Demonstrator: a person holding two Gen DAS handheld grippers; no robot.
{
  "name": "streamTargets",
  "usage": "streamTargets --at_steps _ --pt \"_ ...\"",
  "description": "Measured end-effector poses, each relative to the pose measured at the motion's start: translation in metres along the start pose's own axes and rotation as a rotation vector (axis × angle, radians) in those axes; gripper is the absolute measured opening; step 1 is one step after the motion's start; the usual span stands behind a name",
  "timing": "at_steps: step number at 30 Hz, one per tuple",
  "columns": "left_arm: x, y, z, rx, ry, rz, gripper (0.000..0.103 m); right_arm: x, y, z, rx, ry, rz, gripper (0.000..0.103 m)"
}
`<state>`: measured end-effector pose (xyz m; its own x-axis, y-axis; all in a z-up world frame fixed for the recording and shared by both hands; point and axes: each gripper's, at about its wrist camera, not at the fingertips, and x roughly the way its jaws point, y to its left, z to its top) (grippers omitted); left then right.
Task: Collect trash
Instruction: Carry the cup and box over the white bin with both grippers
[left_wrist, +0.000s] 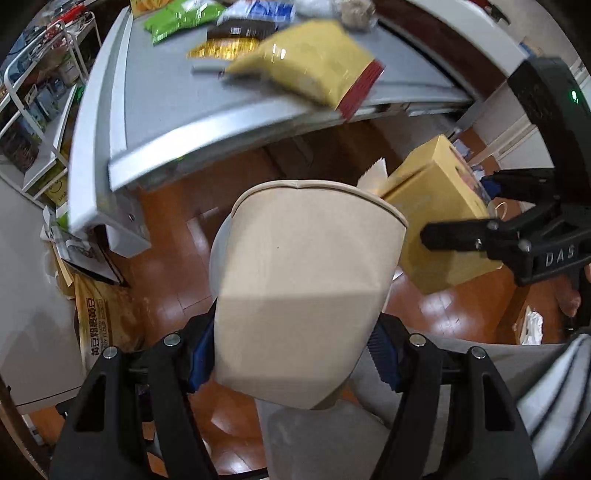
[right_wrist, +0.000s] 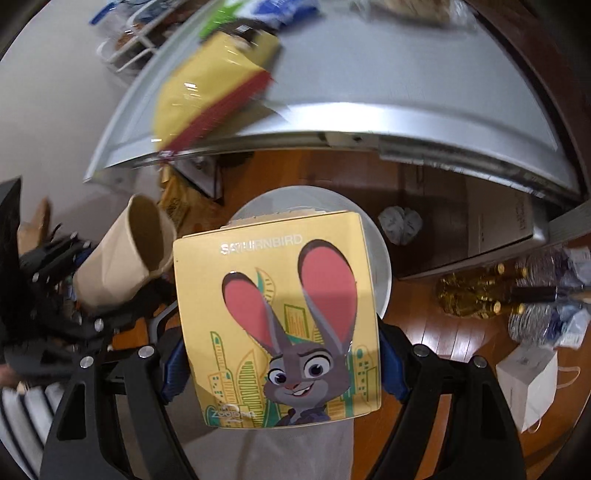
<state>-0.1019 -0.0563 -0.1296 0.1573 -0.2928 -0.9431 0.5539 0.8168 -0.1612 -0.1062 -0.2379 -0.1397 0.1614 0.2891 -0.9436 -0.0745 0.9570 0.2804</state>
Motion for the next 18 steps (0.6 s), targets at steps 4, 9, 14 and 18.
streamTargets --at_steps 4,9,14,18 --pt "0.019 0.004 -0.003 -0.009 0.029 0.01 0.069 0.016 -0.004 0.006 0.054 0.014 -0.012 0.078" --pt "0.036 0.007 -0.003 -0.028 0.054 0.013 0.069 0.03 -0.006 0.009 0.076 0.04 -0.026 0.078" --pt "0.045 0.01 -0.003 -0.035 0.066 0.018 0.069 0.034 -0.007 0.011 0.077 0.045 -0.03 0.078" --pt "0.045 0.006 0.0 -0.034 0.069 0.016 0.069 0.037 -0.007 0.013 0.076 0.049 -0.029 0.078"
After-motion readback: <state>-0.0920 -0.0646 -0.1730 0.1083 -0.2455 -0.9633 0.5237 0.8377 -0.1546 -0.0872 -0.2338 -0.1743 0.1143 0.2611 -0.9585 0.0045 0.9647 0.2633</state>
